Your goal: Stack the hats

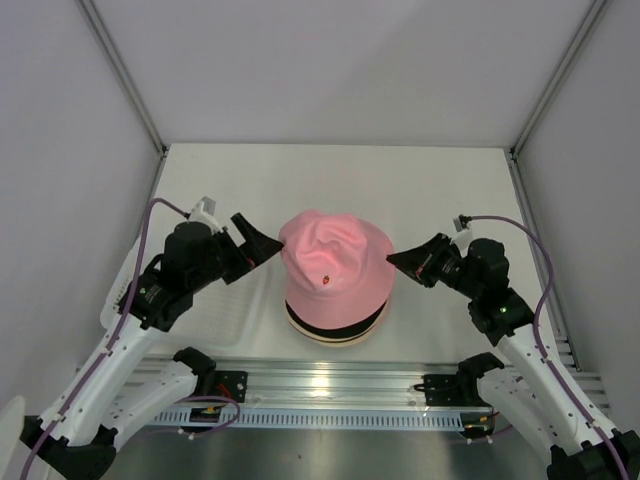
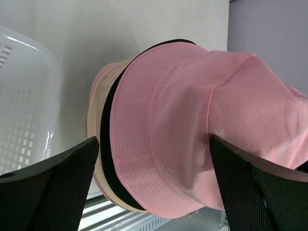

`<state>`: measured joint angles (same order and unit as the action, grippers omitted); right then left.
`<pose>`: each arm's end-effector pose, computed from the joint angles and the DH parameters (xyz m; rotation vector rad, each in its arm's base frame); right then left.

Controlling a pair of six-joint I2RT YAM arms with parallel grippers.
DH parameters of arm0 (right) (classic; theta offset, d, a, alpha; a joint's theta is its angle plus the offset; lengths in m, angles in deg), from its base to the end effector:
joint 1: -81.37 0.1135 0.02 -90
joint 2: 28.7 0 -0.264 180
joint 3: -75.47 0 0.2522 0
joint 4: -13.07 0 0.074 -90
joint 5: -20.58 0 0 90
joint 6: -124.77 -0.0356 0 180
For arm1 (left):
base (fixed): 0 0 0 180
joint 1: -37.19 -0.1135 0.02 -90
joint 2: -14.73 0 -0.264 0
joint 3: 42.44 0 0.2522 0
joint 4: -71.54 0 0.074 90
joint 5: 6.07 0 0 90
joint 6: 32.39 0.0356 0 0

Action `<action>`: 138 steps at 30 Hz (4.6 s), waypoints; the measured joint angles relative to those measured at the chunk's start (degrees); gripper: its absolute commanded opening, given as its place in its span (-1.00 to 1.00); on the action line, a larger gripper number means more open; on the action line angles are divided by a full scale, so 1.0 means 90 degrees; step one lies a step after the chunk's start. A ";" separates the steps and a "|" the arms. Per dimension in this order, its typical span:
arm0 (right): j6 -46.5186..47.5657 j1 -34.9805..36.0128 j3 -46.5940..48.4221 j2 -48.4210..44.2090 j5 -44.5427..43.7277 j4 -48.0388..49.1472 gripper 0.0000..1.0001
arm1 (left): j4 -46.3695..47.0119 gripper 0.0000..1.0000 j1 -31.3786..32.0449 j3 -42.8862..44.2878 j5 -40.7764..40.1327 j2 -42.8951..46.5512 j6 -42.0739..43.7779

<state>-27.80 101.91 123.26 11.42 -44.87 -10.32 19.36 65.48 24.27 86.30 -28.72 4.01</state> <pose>0.1544 0.0737 0.2885 0.4174 2.0231 1.3559 0.1366 -0.0752 0.3417 -0.4573 2.1594 -0.8878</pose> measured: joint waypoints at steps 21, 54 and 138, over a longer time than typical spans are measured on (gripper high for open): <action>0.0755 0.0350 -0.1268 -0.0772 -0.0369 0.0629 -1.00 | 0.1246 0.01 -0.1234 -0.2057 0.1462 0.1722 -0.0804; 0.0933 0.0418 -0.1268 -0.0697 -0.0517 0.0872 -1.00 | 0.2912 0.22 -0.0605 -0.3028 0.2290 0.0908 -0.1695; 0.2985 0.1192 -0.1219 0.0512 -0.1430 0.0260 -0.80 | -0.0202 0.29 0.0049 -0.0478 -0.0767 0.0971 0.0597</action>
<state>-0.94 112.64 112.28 16.03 -57.74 -7.98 17.55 65.92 19.96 79.39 -19.97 9.39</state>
